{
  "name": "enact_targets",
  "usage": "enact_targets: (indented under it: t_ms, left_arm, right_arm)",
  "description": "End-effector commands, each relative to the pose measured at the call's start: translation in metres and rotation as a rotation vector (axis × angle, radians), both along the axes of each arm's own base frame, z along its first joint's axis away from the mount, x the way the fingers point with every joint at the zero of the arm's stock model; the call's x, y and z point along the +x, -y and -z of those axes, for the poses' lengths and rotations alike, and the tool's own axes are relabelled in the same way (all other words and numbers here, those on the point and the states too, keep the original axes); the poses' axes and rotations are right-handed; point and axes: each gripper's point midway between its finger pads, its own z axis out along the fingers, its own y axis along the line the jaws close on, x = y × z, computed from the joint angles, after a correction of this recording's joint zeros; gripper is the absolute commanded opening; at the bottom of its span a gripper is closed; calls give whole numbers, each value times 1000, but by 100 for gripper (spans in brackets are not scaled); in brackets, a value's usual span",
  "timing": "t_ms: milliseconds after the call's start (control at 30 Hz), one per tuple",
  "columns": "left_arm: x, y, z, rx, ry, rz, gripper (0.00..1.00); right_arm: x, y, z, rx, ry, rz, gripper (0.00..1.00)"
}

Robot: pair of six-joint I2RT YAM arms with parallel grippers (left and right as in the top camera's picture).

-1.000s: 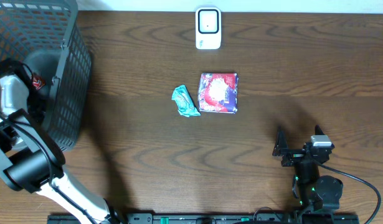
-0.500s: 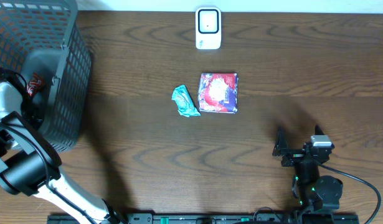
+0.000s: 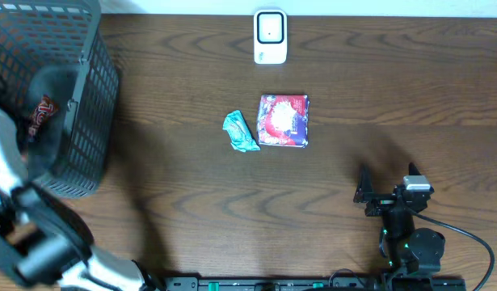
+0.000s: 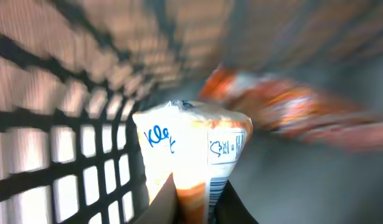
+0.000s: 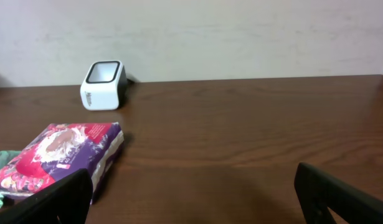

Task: Scan the item barcode
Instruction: 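Reach the left gripper into the basket and grasp the small orange box, then carry the orange box right of the purple pack and release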

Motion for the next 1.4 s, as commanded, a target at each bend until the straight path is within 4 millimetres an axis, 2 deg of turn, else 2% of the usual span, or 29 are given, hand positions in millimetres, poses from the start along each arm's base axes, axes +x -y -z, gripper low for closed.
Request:
enact_targets:
  t_ms: [0, 67, 100, 200, 267, 333, 433, 467, 600, 733, 867, 967, 1100, 1233, 1367]
  left_arm:
    - [7, 16, -93, 155, 211, 47, 7]
    - [12, 31, -133, 219, 323, 83, 7]
    - [18, 45, -156, 241, 406, 126, 7]
    - [41, 91, -201, 222, 607, 292, 7]
    - [60, 135, -229, 174, 745, 457, 7]
    - [77, 180, -248, 131, 839, 626, 7]
    - [98, 250, -260, 110, 885, 916, 7]
    - [104, 274, -257, 105, 875, 1002, 7]
    - [118, 350, -232, 88, 796, 1255, 8]
    - [126, 424, -195, -1, 725, 1428, 7]
    - [128, 487, -154, -88, 647, 1550, 7]
    - [128, 527, -117, -144, 574, 1620, 7]
    - [129, 570, -75, -196, 507, 1689, 7]
    - [131, 610, -42, -262, 502, 1698, 8]
    - [129, 639, -17, -301, 492, 1718, 8]
  right_arm:
    - [0, -2, 2, -11, -4, -9, 99]
    - [0, -2, 1, -11, -4, -9, 99]
    - [0, -2, 1, -11, -4, -9, 99]
    - [0, -2, 1, -11, -4, -9, 99]
    - [0, -2, 1, -11, -4, -9, 99]
    - [0, -2, 1, -12, -4, -9, 99]
    - [0, -2, 1, -11, -4, -9, 99]
    - [0, -2, 1, -11, -4, -9, 99]
    - [0, -2, 1, -12, -4, -9, 99]
    - [0, -2, 2, -11, -4, -9, 99]
    - [0, -2, 2, -12, -4, -9, 99]
    - [0, -2, 1, -12, -4, -9, 99]
    - [0, -2, 1, -12, -4, -9, 99]
    - [0, -2, 1, -11, -4, -9, 99]
    - [0, -2, 1, -11, -4, -9, 99]
